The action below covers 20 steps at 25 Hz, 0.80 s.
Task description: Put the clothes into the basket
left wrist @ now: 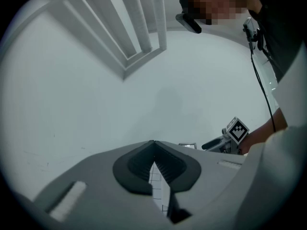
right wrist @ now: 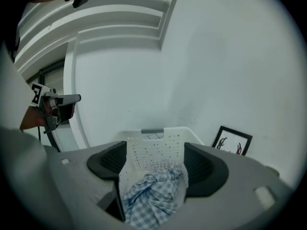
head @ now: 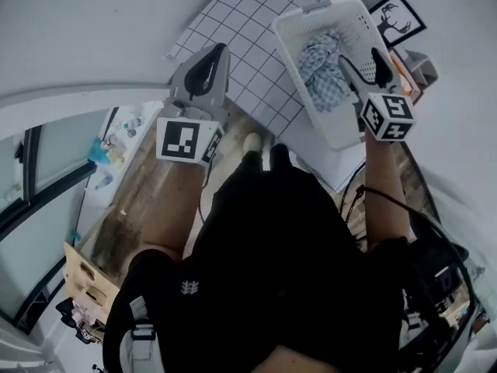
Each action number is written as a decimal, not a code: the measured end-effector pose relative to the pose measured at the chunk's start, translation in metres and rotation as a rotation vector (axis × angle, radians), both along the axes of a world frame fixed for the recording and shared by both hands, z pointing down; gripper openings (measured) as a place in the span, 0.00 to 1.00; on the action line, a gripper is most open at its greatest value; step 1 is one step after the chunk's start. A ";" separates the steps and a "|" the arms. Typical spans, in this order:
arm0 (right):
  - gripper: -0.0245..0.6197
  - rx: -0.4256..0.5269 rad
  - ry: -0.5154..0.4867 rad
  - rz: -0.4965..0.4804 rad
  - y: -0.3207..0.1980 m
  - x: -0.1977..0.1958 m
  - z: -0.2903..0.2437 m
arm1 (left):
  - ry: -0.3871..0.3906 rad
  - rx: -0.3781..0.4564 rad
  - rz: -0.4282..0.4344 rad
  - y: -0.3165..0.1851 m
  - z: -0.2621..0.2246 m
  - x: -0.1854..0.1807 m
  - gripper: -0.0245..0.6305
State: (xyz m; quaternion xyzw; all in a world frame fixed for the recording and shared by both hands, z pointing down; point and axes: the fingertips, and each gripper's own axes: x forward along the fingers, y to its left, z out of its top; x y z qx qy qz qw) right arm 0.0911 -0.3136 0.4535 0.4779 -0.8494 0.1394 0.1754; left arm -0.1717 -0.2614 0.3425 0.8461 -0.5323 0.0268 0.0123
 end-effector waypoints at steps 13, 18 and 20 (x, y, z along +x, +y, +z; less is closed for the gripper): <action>0.22 0.333 -0.075 0.133 0.060 0.064 -0.105 | 0.029 0.106 0.079 0.012 -0.052 0.033 0.05; 0.07 0.418 -0.092 0.210 0.089 0.086 -0.126 | 0.022 0.119 0.095 0.018 -0.058 0.038 0.05; 0.04 0.443 -0.097 0.248 0.099 0.096 -0.130 | 0.021 0.111 0.087 0.020 -0.056 0.039 0.05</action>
